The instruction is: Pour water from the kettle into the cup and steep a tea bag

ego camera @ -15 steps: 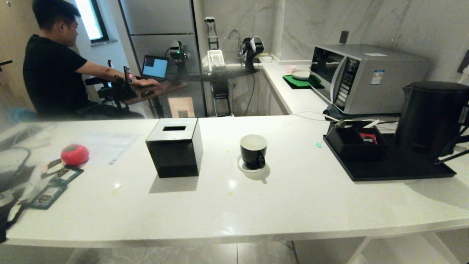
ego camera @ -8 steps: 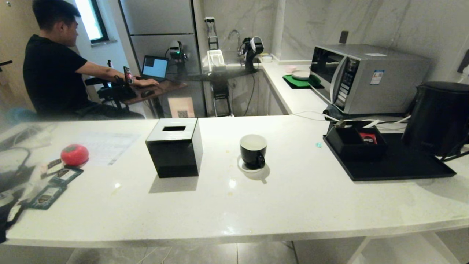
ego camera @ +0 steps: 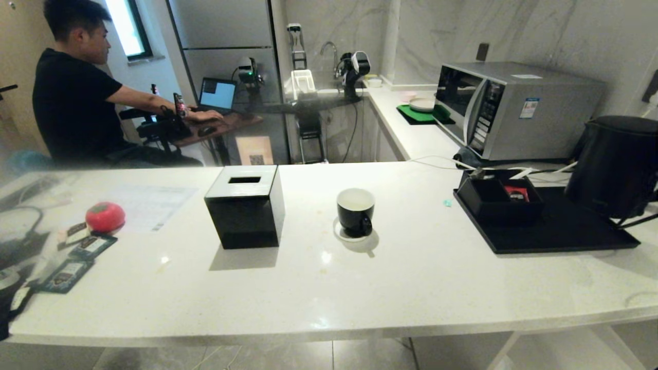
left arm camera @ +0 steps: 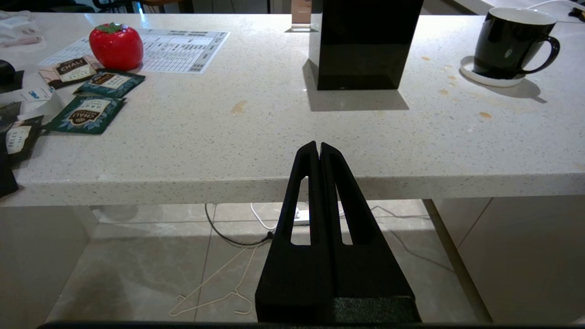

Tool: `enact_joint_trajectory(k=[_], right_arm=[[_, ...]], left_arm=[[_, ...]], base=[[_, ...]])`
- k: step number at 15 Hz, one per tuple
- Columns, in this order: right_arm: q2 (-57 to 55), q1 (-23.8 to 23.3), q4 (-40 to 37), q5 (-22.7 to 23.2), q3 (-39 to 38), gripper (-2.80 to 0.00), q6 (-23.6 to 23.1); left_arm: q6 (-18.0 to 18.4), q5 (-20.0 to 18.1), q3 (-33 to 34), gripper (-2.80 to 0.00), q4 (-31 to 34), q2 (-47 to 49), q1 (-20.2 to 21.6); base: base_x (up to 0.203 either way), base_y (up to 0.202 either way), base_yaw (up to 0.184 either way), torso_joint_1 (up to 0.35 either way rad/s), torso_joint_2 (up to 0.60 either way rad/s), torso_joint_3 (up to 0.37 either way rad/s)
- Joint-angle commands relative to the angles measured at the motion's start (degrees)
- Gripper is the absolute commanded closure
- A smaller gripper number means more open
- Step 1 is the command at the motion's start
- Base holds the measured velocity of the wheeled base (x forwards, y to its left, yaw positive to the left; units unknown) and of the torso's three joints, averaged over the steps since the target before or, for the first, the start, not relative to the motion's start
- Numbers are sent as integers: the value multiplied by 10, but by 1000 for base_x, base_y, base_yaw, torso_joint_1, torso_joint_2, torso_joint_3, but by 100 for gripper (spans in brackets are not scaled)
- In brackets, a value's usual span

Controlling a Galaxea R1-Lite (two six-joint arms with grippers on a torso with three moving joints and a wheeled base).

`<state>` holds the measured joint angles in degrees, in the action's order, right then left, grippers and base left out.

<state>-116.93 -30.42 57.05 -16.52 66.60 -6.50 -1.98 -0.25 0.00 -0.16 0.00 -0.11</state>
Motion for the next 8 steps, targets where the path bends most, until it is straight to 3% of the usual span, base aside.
enact_joint_trajectory(k=[1,8], right_arm=[[-20,-6,4,-1,3,0,-1],[-71,-13,36,-2,16,0,20]], left_arm=[[0,0,0,0,0,0,0],[0,0,0,0,0,0,0]], base=[[0,0,0,0,0,0],[0,0,0,0,0,0]])
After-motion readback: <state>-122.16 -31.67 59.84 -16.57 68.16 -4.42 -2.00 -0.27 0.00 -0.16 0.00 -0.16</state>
